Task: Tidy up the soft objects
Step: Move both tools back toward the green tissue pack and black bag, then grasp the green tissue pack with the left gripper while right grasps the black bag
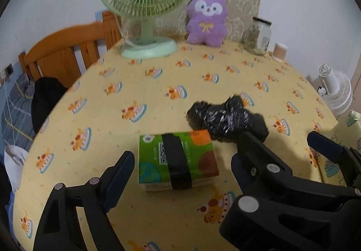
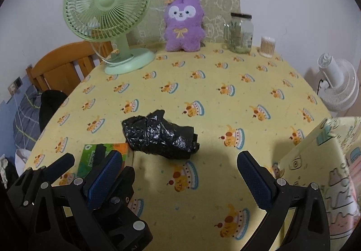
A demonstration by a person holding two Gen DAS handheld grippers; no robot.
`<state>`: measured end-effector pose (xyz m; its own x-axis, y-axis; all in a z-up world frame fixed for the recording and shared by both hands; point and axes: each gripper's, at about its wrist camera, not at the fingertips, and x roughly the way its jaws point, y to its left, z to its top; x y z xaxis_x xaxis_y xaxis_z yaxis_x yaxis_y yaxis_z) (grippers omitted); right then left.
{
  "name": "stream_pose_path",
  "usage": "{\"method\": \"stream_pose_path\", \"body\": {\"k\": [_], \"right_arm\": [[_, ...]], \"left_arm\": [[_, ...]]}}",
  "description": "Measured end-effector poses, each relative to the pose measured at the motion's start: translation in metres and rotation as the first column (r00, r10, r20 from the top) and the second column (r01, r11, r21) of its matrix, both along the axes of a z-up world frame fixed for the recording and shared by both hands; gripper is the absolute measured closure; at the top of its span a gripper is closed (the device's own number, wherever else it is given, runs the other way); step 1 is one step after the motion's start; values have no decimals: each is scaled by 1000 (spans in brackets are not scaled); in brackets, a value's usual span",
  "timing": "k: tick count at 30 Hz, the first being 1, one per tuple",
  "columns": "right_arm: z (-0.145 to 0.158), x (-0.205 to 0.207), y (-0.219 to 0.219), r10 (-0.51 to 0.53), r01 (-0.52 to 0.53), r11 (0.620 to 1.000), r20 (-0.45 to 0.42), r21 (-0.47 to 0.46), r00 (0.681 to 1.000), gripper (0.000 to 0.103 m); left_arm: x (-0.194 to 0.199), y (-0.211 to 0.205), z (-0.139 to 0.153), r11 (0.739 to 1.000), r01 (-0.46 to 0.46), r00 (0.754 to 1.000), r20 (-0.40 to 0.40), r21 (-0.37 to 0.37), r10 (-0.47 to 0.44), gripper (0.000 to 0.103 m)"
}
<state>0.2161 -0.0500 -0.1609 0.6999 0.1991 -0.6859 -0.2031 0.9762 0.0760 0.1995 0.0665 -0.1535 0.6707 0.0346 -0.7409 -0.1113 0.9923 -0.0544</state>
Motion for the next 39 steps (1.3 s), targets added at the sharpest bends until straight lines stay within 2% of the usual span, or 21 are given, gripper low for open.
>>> {"method": "stream_pose_path", "body": {"k": [2,5,9,16,22,25,27,28,29,32,36,39], "right_arm": [[-4,4,2,3,-3,1000,-18,2,1000,2],[-6,7,3,4,-4,1000,-32,15,999,2],[-3,9,8,12,-12,1000,-21,7,1000,2],[6,25,16,28,-27,998,-23,49,999,2],[-3,38,23,44,-43,999,-35,33,998,2],[-12,44,24,49,-48,999,-60,20,997,13],[-20,47,25,39,-38,999,-71,9,997,26],[-22,49,26,39,-38,999,-68,6,997,28],[-24,50,26,47,-47,999,-72,12,996,36],[-24,49,26,51,-51,999,-72,8,996,48],[-23,45,25,57,-57,998,-70,10,996,55],[-21,40,24,60,-59,998,-68,6,996,57]], "left_arm": [[2,2,-3,1000,-11,1000,-19,0,11,26],[3,1,-3,1000,-9,999,-30,-1,9,31],[5,3,3,1000,2,1000,-30,16,-1,32],[16,8,16,997,1,1000,4,73,-1,33],[27,11,5,997,-16,1000,-12,71,17,33],[29,10,-1,997,-7,1000,-23,81,9,33],[31,7,-6,995,-2,1000,-26,96,5,33],[31,6,-6,994,-1,1000,-28,106,4,33],[31,6,-7,994,0,1000,-30,108,3,33],[31,7,-7,995,6,1000,-28,98,-3,33],[27,4,-6,995,16,1000,-24,97,-14,33],[22,4,-5,996,22,1000,-23,90,-20,33]]}}
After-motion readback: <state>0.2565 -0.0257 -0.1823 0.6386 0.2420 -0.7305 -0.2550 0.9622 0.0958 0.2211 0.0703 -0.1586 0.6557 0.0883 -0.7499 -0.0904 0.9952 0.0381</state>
